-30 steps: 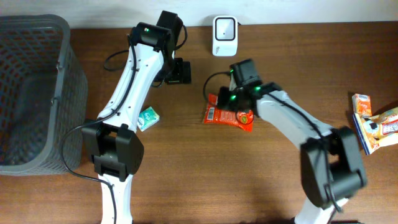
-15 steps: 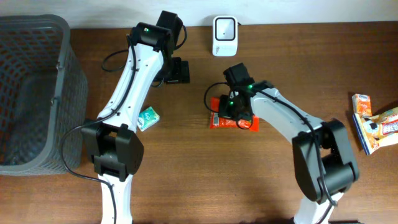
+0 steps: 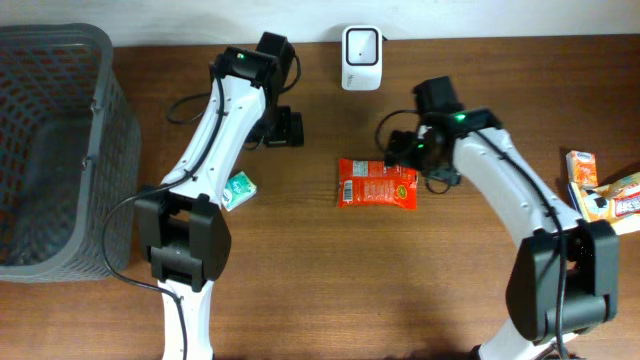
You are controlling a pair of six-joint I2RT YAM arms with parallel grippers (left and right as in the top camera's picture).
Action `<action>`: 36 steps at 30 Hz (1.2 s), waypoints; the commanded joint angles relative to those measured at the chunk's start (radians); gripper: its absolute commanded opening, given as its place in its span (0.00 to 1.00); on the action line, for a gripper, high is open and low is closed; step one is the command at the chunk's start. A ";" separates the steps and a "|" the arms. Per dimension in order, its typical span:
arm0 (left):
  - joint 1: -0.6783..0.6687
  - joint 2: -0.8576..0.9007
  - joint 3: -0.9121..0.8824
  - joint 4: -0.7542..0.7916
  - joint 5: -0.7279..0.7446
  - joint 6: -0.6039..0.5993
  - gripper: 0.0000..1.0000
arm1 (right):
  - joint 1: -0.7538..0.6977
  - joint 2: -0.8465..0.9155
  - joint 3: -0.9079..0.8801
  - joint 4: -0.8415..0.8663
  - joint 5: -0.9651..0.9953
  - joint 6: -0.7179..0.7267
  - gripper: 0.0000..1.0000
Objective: Scan the item barcode
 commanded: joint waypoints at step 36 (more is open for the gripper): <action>-0.166 -0.017 -0.529 0.697 0.605 0.112 0.97 | -0.217 0.016 -0.008 -0.027 0.037 -0.007 0.99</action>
